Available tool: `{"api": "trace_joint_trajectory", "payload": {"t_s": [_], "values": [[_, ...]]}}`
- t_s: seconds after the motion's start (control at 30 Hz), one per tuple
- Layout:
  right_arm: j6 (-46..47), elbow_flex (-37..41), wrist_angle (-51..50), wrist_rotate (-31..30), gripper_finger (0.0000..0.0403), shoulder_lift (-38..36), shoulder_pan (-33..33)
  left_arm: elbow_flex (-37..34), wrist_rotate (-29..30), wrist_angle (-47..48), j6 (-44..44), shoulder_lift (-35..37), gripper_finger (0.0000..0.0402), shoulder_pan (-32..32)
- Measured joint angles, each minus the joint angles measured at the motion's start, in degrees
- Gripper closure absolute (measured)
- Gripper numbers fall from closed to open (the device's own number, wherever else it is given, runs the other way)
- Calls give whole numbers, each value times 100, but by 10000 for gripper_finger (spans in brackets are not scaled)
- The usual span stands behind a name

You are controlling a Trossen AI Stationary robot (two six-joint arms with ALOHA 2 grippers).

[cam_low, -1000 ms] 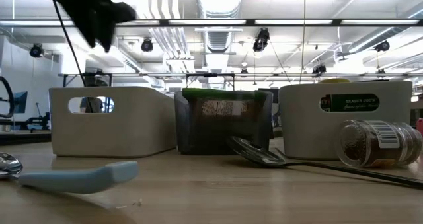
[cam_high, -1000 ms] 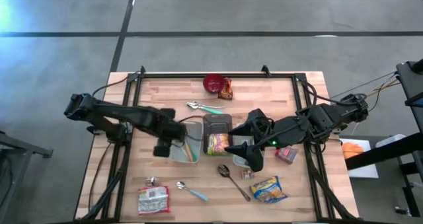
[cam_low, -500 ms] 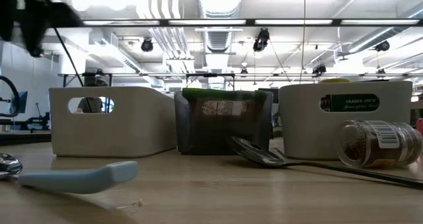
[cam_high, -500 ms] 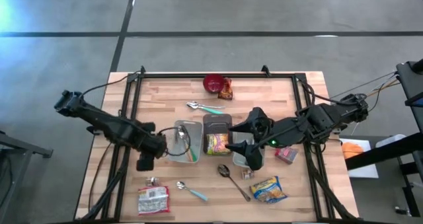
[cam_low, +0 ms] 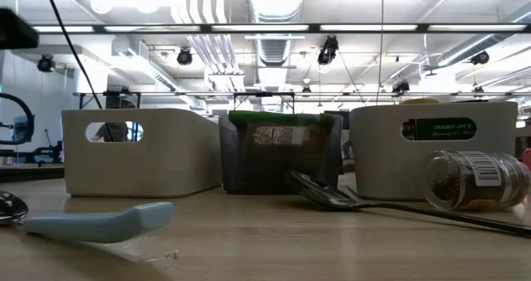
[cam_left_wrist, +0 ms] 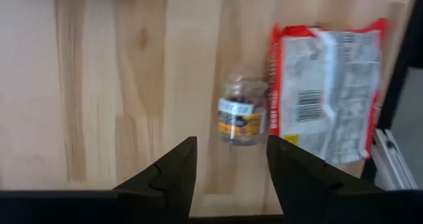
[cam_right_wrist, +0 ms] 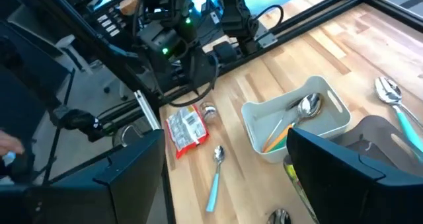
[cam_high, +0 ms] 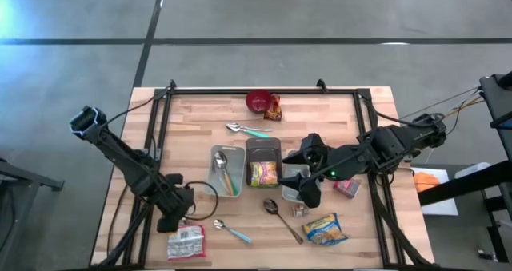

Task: Pick & Place Food Item
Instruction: Put the left brown seasoning into the right gray bin

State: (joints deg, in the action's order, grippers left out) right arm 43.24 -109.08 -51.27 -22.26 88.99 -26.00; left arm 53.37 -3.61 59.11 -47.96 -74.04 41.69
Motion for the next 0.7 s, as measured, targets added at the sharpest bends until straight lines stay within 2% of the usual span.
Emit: {"api": "trace_joint_trajectory", "payload": {"t_s": [0.2, 0.33, 0.7], "values": [[-14, 0, 2, 14, 90, 0, -93, -297, -51, -31, -1069, 0, 215, 49], [9, 0, 7, 22, 90, 0, -192, -479, -64, -92, -1236, 0, 206, 49], [29, 0, 48, -22, 90, 0, -264, -905, -223, -1239, -1113, 0, 82, 115]]}}
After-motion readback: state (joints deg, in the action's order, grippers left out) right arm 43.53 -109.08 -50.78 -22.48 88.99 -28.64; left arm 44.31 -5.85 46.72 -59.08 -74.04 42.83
